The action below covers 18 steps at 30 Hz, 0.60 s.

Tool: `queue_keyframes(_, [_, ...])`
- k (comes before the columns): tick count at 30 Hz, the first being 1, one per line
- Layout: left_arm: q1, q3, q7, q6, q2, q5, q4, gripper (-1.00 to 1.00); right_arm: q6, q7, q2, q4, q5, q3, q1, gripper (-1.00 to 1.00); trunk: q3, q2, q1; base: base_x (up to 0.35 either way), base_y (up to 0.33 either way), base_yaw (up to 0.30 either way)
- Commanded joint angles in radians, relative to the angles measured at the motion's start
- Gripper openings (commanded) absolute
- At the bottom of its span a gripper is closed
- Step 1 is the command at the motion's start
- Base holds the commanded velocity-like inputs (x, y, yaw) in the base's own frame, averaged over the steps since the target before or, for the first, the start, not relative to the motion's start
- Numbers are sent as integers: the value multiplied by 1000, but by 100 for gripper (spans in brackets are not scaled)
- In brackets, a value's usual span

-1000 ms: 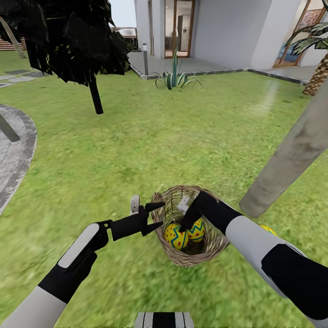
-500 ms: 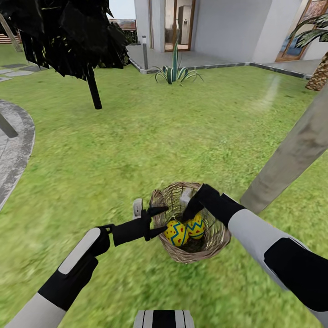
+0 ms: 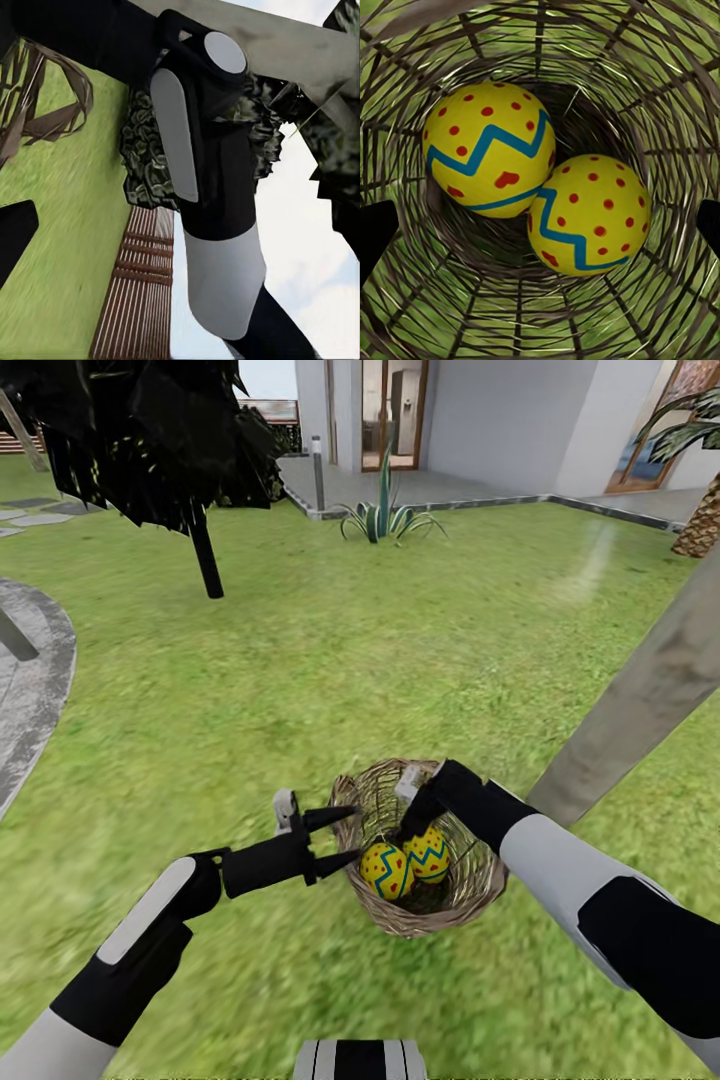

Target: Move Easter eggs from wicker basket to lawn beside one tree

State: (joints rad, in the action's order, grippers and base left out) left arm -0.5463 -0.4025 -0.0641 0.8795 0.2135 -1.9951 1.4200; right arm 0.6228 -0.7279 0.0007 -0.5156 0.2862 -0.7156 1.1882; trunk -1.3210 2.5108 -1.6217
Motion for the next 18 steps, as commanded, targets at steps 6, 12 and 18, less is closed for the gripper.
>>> queue_keyframes(6, [9, -1, 420, 54, 325, -89, 17, 100, 2, 72, 5, 56, 10, -3, 1, 100, -24, 2, -2, 0, 0, 0])
queue_keyframes(12, [13, -1, 456, 54, 385, -90, 11, 100, -1, 83, 5, 74, 10, -3, 1, 100, -47, 3, -5, 0, 0, 0])
queue_keyframes(18, [14, -1, 598, 52, 471, -91, -3, 100, -8, 83, 5, 61, 14, -4, 1, 100, -70, 5, -8, 0, 0, 0])
